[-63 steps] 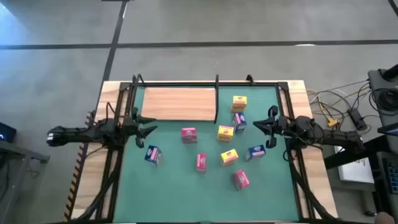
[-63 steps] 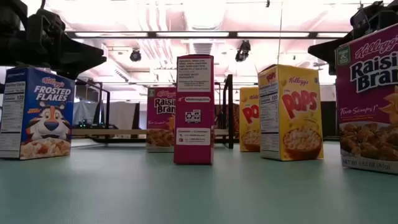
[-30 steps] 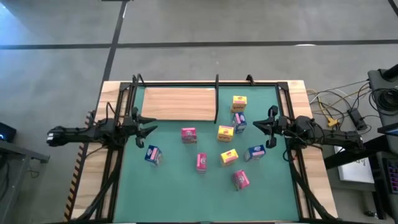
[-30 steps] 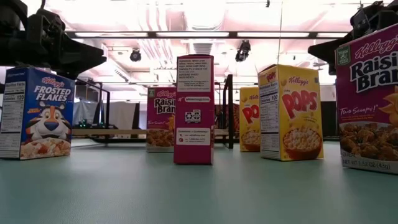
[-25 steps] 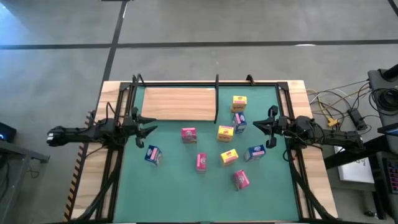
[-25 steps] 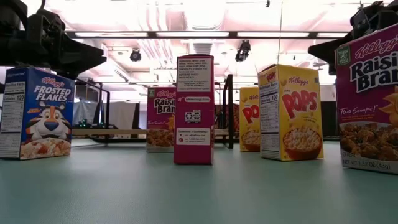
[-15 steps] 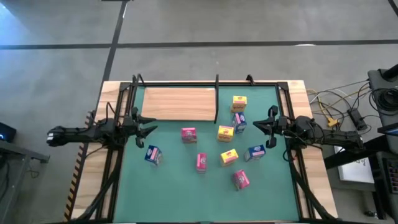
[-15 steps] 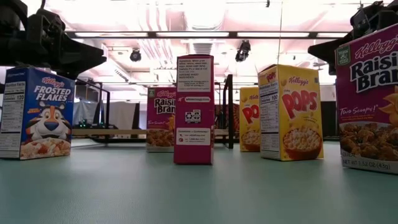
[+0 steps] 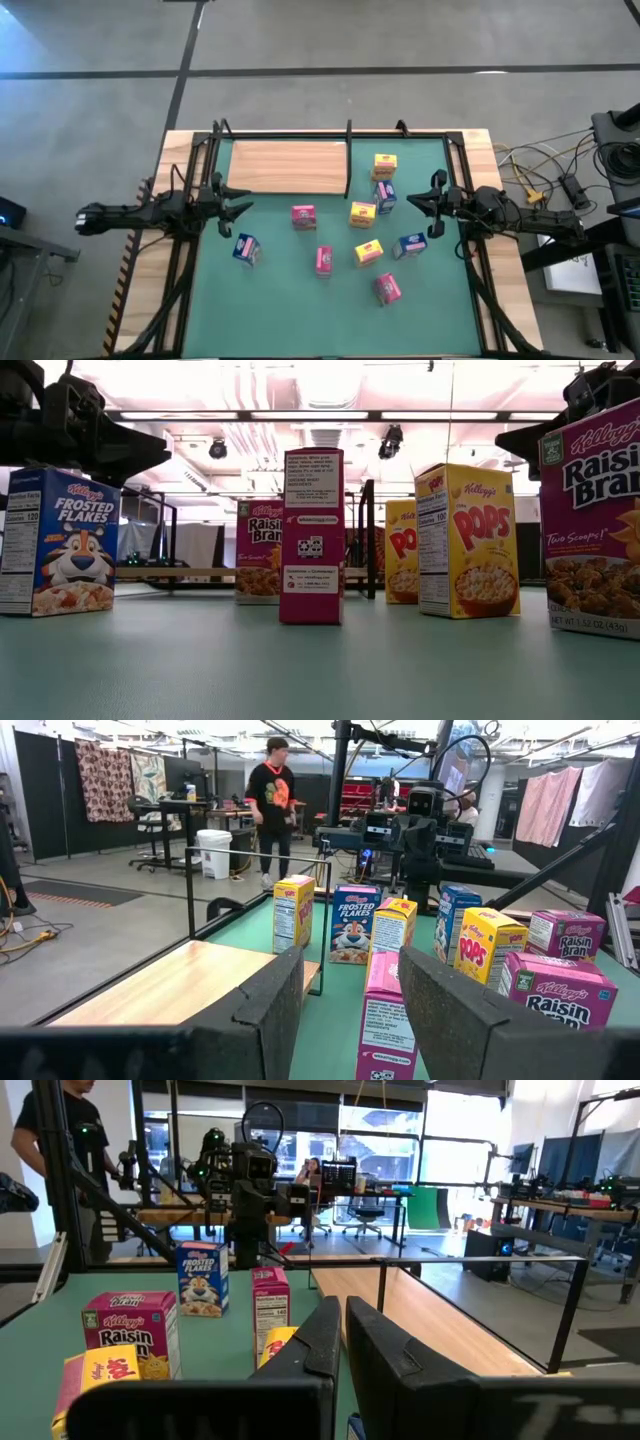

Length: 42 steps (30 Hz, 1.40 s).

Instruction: Stack cereal on shelf

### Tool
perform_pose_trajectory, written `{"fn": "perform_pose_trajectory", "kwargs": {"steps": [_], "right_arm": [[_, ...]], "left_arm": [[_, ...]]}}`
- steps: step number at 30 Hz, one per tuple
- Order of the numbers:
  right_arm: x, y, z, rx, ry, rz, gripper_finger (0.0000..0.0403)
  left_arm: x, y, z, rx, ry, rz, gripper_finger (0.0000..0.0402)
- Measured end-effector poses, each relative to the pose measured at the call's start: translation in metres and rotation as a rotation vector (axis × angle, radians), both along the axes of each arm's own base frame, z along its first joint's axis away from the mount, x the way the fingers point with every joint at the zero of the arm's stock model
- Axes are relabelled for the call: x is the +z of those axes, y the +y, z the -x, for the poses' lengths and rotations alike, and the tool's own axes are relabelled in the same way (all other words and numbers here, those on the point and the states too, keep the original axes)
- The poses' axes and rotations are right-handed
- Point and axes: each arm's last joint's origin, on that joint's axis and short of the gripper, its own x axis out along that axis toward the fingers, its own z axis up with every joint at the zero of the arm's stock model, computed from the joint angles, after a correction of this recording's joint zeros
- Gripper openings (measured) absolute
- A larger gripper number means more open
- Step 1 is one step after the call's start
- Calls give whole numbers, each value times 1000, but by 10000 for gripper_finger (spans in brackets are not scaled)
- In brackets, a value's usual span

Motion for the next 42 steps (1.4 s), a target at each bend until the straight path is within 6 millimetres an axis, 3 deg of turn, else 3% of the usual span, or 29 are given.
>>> {"fn": "perform_pose_trajectory", "kwargs": {"steps": [12,17,23,27,35,42], "right_arm": [[2,0,0,1,-19,-12,12],[13,0,2,25,-157,-138,12],[31,0,4,39,-321,-130,12],[54,0,6,4,-370,-130,12],[82,-2,-1,-23,-353,-119,12],[102,-3,-6,-37,-348,-66,12]], "left_arm": [[1,0,0,-1,-16,7,150],[16,0,2,-32,-225,221,150],[43,1,14,-56,-541,247,150],[53,1,19,-55,-660,222,150],[54,3,9,19,-653,227,150],[58,0,-7,-95,-675,227,150]]}}
